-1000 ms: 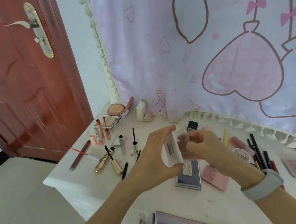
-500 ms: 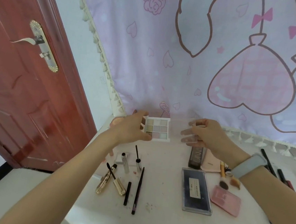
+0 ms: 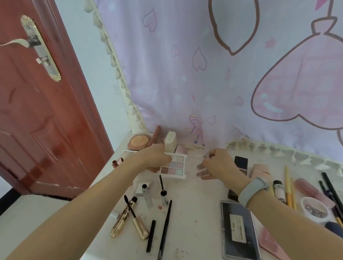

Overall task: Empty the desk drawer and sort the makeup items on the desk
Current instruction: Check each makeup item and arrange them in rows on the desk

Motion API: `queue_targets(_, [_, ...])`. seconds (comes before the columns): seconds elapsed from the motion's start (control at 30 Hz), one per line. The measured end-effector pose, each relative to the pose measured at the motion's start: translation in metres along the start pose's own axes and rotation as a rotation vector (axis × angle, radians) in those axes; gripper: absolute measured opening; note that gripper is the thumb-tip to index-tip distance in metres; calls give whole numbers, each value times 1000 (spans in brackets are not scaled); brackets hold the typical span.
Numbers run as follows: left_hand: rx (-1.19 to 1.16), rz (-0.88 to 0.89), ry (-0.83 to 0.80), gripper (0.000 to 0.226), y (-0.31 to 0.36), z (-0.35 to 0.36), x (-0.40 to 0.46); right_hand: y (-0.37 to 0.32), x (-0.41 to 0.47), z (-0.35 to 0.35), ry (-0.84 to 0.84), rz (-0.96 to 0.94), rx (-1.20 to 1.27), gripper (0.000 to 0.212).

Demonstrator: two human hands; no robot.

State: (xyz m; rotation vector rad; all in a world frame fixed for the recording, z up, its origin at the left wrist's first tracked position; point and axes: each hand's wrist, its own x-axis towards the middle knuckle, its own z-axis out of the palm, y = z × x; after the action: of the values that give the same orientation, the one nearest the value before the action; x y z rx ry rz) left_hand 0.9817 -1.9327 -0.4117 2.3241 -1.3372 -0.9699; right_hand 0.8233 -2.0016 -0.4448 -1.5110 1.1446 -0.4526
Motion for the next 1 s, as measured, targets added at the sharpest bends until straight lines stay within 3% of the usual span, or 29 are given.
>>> queue_targets(0.1, [-3, 17, 9, 9, -2, 5, 5, 3, 6, 4, -1, 15, 6, 14])
queue_targets(0.2, [113, 35, -12, 51, -7, 9, 10, 7, 8, 7, -19, 53, 48, 18])
queue_targets(0.33, [252, 106, 45, 24, -3, 6, 5, 10, 10, 11, -2, 40, 106, 19])
queue_targets(0.4, [296, 157, 71, 33, -2, 1, 4, 8, 11, 13, 26, 33, 109, 4])
queue_targets(0.47, [323, 202, 105, 39, 0, -4, 2, 10, 16, 15, 39, 35, 135, 17])
queue_targets(0.6, [264, 216, 220, 37, -1, -14, -8, 7, 16, 20, 29, 29, 173, 20])
queue_targets(0.67, [251, 232, 305, 34, 1, -14, -19, 5, 13, 21, 46, -17, 101, 20])
queue_targets(0.77, [166, 354, 380, 33, 12, -7, -44, 4, 0, 12, 147, -153, -279, 31])
queue_targets(0.87, [91, 471, 430, 31, 25, 13, -65, 9, -12, -9, 255, -319, -466, 32])
queue_targets(1.0, [16, 602, 399, 33, 39, 61, -78, 26, -11, -44, 320, -396, -635, 34])
